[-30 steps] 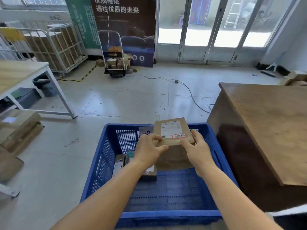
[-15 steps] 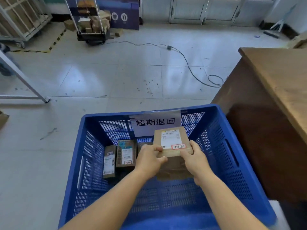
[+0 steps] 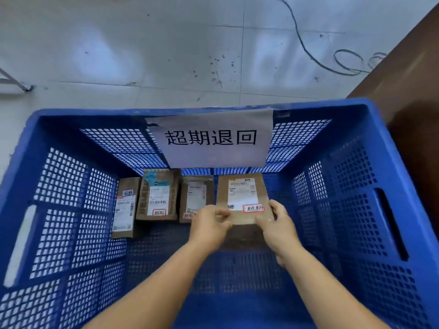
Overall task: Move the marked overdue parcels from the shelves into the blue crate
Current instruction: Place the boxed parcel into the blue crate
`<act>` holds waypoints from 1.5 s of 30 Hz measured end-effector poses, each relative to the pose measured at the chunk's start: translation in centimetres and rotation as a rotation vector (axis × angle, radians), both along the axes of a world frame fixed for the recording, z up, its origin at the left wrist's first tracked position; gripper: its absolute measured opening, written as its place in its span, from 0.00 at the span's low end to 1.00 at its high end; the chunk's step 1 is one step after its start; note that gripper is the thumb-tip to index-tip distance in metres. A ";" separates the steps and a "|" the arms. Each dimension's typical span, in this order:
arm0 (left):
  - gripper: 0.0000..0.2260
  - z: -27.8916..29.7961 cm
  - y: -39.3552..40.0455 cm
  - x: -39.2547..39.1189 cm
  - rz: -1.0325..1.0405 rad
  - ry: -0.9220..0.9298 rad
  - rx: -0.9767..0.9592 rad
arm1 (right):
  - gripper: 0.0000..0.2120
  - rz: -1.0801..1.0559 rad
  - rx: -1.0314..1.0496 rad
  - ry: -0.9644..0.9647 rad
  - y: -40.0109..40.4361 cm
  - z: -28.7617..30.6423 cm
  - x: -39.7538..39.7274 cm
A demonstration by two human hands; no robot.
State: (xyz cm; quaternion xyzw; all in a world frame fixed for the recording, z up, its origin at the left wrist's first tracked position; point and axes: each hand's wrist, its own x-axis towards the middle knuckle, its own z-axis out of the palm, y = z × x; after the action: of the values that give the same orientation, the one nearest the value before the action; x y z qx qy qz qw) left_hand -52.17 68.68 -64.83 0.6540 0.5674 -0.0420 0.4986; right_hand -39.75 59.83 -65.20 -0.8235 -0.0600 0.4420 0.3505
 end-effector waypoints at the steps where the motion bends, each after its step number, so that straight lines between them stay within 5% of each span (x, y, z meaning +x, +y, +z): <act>1: 0.13 -1.8 0.0 0.3 0.004 0.000 -0.007 | 0.23 0.005 0.001 -0.002 0.0 -1.9 0.4; 7: 0.14 -11.0 -0.1 1.4 0.009 -0.003 -0.028 | 0.26 0.007 0.030 0.053 0.3 -11.4 1.7; 12: 0.11 -15.9 1.6 1.6 -0.120 0.016 0.052 | 0.16 0.007 0.086 0.080 2.0 -17.6 2.2; 26: 0.24 -24.9 2.5 1.2 -0.498 0.163 0.053 | 0.34 0.250 -0.040 -0.006 3.6 -30.8 0.4; 34: 0.26 -20.3 2.1 0.6 -0.410 0.086 0.153 | 0.34 0.433 -0.055 -0.136 2.6 -23.8 0.0; 45: 0.30 1.5 1.9 4.5 -0.516 0.166 0.368 | 0.34 0.552 -0.174 -0.480 1.2 0.0 2.4</act>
State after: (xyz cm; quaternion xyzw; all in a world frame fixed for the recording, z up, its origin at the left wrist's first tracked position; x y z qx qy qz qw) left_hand -47.69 70.61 -63.35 0.8497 0.4198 -0.1167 0.2970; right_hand -37.31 61.04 -65.20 -0.8832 -0.3224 0.3176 0.1230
